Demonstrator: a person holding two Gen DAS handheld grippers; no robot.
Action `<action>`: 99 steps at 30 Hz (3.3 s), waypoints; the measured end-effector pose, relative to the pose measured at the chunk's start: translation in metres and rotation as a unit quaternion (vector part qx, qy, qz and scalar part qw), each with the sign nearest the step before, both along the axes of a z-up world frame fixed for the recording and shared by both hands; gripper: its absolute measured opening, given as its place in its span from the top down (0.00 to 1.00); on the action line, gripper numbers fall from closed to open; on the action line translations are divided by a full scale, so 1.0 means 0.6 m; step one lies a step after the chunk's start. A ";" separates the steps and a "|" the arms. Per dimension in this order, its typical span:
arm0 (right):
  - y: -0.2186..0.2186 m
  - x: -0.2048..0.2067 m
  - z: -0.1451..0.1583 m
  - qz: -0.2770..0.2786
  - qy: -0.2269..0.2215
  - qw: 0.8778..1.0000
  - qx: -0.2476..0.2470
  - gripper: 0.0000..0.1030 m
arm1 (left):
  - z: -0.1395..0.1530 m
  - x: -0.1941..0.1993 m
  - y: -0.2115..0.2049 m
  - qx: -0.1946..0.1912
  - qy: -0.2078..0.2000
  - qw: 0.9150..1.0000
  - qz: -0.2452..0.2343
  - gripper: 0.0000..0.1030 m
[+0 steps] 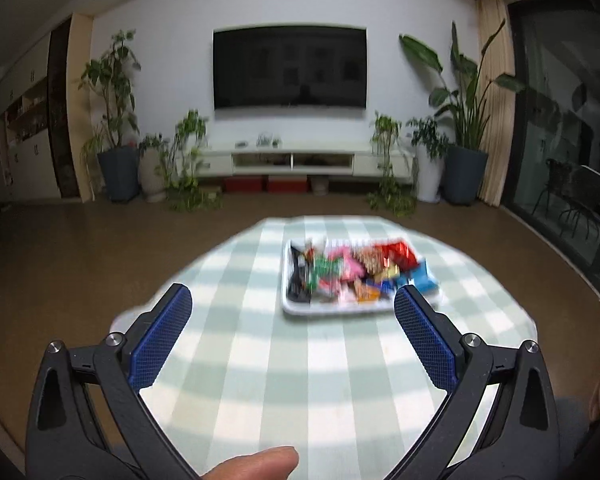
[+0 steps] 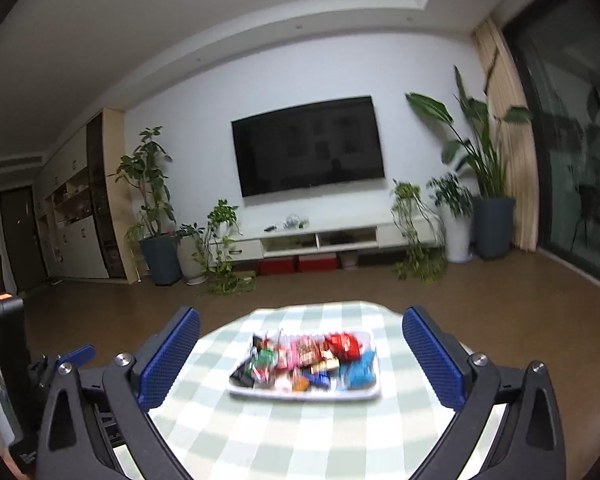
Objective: Organize snacks
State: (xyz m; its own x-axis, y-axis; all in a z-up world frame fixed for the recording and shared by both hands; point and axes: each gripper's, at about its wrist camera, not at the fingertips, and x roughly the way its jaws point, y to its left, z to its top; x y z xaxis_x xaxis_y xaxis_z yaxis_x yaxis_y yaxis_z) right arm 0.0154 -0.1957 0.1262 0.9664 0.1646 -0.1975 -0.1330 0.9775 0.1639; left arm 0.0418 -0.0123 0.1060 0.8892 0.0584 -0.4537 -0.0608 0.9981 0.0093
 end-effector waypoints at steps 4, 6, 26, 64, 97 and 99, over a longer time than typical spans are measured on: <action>-0.004 -0.026 -0.041 -0.014 0.027 1.000 -0.006 0.00 | -0.043 -0.027 -0.005 -0.004 0.040 0.999 -0.001 0.00; 0.001 -0.037 -0.072 -0.026 0.051 0.998 -0.020 0.00 | -0.067 -0.034 -0.006 -0.009 0.060 0.998 -0.003 0.00; 0.006 -0.030 -0.219 -0.046 0.144 0.988 -0.032 0.00 | -0.175 -0.017 -0.007 -0.020 0.143 0.989 -0.011 0.00; 0.022 -0.026 -0.230 -0.033 0.156 0.986 -0.043 0.00 | -0.192 -0.010 -0.014 -0.018 0.154 0.988 -0.014 0.00; 0.022 -0.030 -0.224 -0.032 0.158 0.986 -0.045 0.00 | -0.189 -0.012 -0.015 -0.017 0.155 0.988 -0.015 0.00; 0.023 -0.031 -0.225 -0.032 0.157 0.986 -0.046 0.00 | -0.189 -0.012 -0.015 -0.017 0.155 0.988 -0.015 0.00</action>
